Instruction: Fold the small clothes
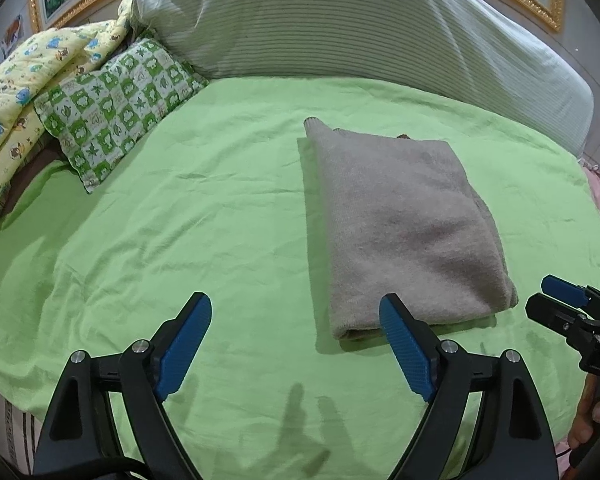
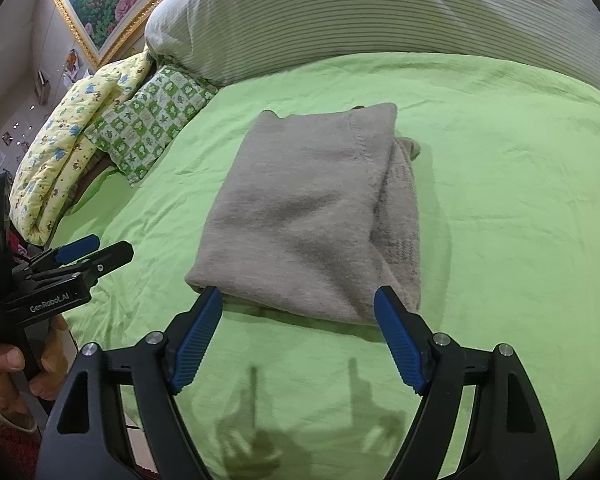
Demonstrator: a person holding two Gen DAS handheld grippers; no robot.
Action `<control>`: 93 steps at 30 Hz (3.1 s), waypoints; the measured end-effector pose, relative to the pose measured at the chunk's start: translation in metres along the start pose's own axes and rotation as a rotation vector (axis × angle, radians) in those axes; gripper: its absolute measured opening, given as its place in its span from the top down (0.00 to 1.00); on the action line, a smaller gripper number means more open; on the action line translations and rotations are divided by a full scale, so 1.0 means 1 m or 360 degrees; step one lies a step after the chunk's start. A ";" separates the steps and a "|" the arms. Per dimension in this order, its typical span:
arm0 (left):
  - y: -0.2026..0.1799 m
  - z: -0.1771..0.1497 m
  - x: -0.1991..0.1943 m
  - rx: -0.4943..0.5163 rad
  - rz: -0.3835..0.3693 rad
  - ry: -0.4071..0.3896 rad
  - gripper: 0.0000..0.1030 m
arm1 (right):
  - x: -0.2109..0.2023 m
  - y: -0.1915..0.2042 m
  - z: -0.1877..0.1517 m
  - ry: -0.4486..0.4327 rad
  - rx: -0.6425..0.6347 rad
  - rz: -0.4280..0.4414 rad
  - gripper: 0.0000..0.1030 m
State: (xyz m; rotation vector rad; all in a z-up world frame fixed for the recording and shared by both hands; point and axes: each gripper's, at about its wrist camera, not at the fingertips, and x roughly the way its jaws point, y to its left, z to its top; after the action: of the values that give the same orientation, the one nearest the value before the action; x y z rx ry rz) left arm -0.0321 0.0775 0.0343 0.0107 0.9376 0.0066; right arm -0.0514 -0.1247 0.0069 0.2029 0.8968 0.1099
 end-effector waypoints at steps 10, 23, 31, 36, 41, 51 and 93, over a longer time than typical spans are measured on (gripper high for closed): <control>-0.010 0.000 -0.004 -0.0030 -0.0101 -0.0113 0.08 | -0.011 -0.015 0.004 -0.0124 0.0009 -0.0068 0.22; -0.026 -0.014 0.021 0.0048 -0.0005 -0.0136 0.07 | 0.001 -0.015 -0.010 -0.0223 -0.0126 -0.0131 0.17; -0.031 -0.025 0.036 0.0056 0.0068 -0.0144 0.07 | 0.017 -0.003 -0.021 -0.0302 -0.0308 -0.0222 0.17; -0.028 -0.027 0.044 0.0037 0.0074 -0.0106 0.07 | 0.027 0.001 -0.025 -0.0304 -0.0345 -0.0232 0.17; -0.023 -0.028 0.049 0.0020 0.0073 -0.0082 0.07 | 0.033 0.002 -0.029 -0.0288 -0.0347 -0.0229 0.16; -0.025 -0.029 0.048 0.0020 0.0067 -0.0078 0.07 | 0.036 0.007 -0.030 -0.0282 -0.0350 -0.0232 0.16; -0.021 -0.022 0.050 0.0066 0.0017 -0.0059 0.07 | 0.031 0.004 -0.020 -0.0317 -0.0292 -0.0248 0.15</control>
State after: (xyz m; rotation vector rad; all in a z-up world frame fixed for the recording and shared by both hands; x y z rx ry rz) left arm -0.0203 0.0573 -0.0192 0.0540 0.9003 -0.0035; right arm -0.0481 -0.1125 -0.0280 -0.0273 0.6967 0.0257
